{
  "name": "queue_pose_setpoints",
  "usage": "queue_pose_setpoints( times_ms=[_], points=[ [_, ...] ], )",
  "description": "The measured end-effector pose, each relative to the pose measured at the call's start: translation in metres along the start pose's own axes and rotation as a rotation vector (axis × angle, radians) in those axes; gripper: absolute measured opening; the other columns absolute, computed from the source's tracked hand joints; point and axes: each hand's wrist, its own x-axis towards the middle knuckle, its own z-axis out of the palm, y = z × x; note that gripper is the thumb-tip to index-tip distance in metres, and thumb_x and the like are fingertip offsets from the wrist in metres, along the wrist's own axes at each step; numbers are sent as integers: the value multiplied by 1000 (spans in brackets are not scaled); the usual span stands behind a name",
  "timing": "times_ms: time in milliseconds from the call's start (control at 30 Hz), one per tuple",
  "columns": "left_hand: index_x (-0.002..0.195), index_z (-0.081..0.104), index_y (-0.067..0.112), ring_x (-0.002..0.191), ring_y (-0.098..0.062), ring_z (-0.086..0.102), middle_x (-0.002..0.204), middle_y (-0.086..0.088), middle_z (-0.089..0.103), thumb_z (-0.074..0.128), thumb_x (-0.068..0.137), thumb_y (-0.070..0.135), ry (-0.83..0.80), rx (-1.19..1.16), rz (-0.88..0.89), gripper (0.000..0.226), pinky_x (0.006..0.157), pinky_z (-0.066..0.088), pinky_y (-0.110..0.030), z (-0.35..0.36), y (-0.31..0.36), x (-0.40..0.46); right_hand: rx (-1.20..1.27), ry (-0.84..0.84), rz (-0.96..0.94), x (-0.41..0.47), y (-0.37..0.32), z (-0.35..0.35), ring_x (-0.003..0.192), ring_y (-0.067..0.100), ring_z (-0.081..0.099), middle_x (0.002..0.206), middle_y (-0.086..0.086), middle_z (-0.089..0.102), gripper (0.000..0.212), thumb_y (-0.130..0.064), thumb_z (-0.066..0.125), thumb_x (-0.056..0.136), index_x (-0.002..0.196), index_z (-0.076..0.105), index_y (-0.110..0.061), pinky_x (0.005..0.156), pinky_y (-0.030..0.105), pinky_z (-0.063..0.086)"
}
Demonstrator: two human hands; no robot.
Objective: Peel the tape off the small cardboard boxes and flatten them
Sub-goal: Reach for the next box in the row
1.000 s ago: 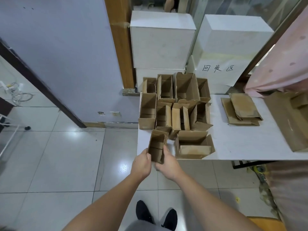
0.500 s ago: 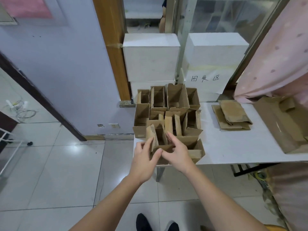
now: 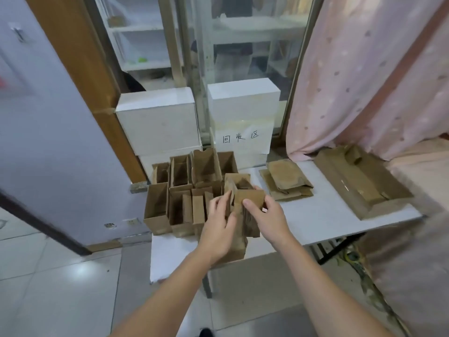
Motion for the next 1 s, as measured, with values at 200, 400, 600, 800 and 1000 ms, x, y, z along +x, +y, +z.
queue_pose_setpoints(
  times_ms=[200, 400, 600, 800, 1000],
  points=[
    [160, 22, 45, 138, 13, 37, 155, 27, 35, 51, 108, 31, -89, -27, 80, 61, 112, 38, -20, 40, 10, 42, -17, 142, 58, 39, 12, -35, 107, 6, 65, 110, -16, 71, 32, -45, 70, 92, 121, 64, -33, 87, 28, 57],
    [155, 33, 45, 140, -1, 44, 148, 20, 50, 46, 109, 23, -94, -186, 104, 53, 118, 38, -32, 68, 15, 118, -60, 137, -3, 96, 13, -67, 110, -6, 64, 119, -24, 69, 39, -36, 73, 93, 128, 59, -44, 95, 24, 53],
    [144, 45, 42, 122, 0, 61, 128, 18, 67, 43, 109, 10, -51, -311, -10, 47, 110, 48, -35, 83, 16, 170, -193, -35, 0, 127, 14, -85, 123, -4, 57, 135, -24, 61, 77, -26, 76, 90, 155, 35, -40, 106, 29, 49],
    [145, 48, 41, 123, -12, 64, 131, 11, 68, 44, 110, 21, -58, -337, -66, 41, 108, 49, -50, 99, 12, 199, -327, -208, 20, 161, 36, -111, 132, -3, 50, 149, -22, 49, 116, -27, 89, 77, 157, 9, -54, 112, 33, 43],
    [142, 29, 64, 129, 0, 58, 139, 21, 62, 54, 109, 30, -115, -300, -74, 54, 111, 47, -33, 133, 35, 216, -288, -251, -7, 200, 54, -154, 118, -4, 60, 131, -24, 63, 106, -21, 83, 83, 156, 13, -54, 101, 32, 54]
  ],
)
